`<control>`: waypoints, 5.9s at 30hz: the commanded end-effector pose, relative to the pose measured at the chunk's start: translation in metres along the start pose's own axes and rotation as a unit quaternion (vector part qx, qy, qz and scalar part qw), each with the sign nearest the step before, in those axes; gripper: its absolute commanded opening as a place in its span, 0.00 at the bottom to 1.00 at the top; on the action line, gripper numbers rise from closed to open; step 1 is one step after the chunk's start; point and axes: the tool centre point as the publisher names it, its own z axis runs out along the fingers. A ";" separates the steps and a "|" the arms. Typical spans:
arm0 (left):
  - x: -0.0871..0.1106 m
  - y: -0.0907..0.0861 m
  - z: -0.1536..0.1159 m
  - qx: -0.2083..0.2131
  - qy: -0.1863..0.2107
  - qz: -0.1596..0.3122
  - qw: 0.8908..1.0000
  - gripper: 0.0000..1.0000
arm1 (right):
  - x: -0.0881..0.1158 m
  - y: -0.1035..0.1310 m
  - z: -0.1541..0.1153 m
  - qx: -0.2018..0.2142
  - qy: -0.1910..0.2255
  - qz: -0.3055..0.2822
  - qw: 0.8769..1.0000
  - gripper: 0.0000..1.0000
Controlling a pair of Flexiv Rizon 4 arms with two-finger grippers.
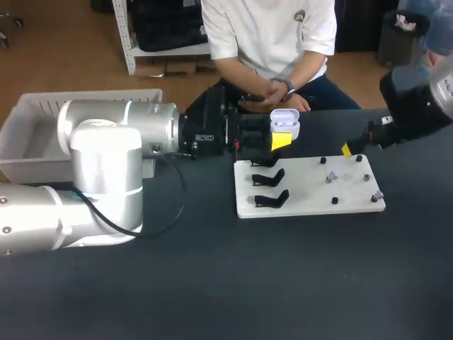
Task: Pick up each earbud case from the left stands, insert the matching earbuds, close the lid, and place the case in the box.
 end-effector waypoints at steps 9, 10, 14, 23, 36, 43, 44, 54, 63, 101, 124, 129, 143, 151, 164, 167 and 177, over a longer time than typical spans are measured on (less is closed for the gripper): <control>0.012 0.005 0.024 -0.018 -0.002 0.000 1.000 0.00 | 0.055 -0.003 -0.011 0.126 0.049 -0.013 0.991 1.00; 0.014 0.005 0.026 -0.016 0.000 -0.002 1.000 0.00 | 0.059 -0.004 -0.011 0.138 0.052 -0.010 0.989 1.00; 0.016 0.006 0.028 -0.014 0.003 -0.004 1.000 0.00 | 0.062 -0.007 -0.011 0.165 0.068 -0.013 0.984 1.00; 0.015 0.006 0.029 -0.026 0.007 -0.003 1.000 0.00 | 0.062 -0.007 -0.011 0.165 0.068 -0.013 0.984 1.00; 0.015 0.006 0.029 -0.026 0.007 -0.003 1.000 0.00 | 0.082 -0.012 0.024 0.184 0.124 -0.012 0.975 1.00; 0.015 0.006 0.029 -0.026 0.007 -0.003 1.000 0.00 | 0.086 -0.022 0.037 0.197 0.141 0.003 0.970 1.00; 0.015 0.006 0.029 -0.026 0.007 -0.003 1.000 0.00 | 0.086 -0.024 0.039 0.195 0.141 0.006 0.971 1.00; 0.015 0.006 0.029 -0.026 0.007 -0.003 1.000 0.00 | 0.082 -0.043 0.055 0.192 0.138 0.018 0.972 0.48; 0.015 0.006 0.029 -0.026 0.007 -0.003 1.000 0.00 | 0.082 -0.048 0.063 0.192 0.143 0.012 0.971 0.40; 0.015 0.006 0.029 -0.026 0.007 -0.003 1.000 0.00 | 0.084 -0.054 0.073 0.193 0.144 0.033 0.970 0.00; 0.015 0.006 0.029 -0.026 0.007 -0.003 1.000 0.00 | 0.066 -0.014 -0.018 0.220 0.166 0.032 0.961 0.00; 0.015 0.006 0.029 -0.026 0.007 -0.003 1.000 0.00 | 0.059 0.004 -0.039 0.237 0.196 0.029 0.951 0.00; 0.015 0.006 0.029 -0.026 0.007 -0.003 1.000 0.00 | 0.049 0.026 -0.052 0.208 0.183 0.020 0.961 0.00; 0.015 0.006 0.029 -0.026 0.007 -0.003 1.000 0.00 | 0.035 0.039 -0.057 0.221 0.156 0.182 0.945 0.00; 0.015 0.006 0.029 -0.026 0.007 -0.003 1.000 0.00 | 0.014 0.099 -0.072 0.304 0.168 0.407 0.845 0.00; 0.015 0.006 0.029 -0.026 0.007 -0.003 1.000 0.00 | 0.013 0.100 -0.072 0.293 0.138 0.404 0.855 0.00; 0.015 0.006 0.029 -0.026 0.007 -0.003 1.000 0.00 | 0.013 0.100 -0.072 0.293 0.138 0.404 0.855 0.00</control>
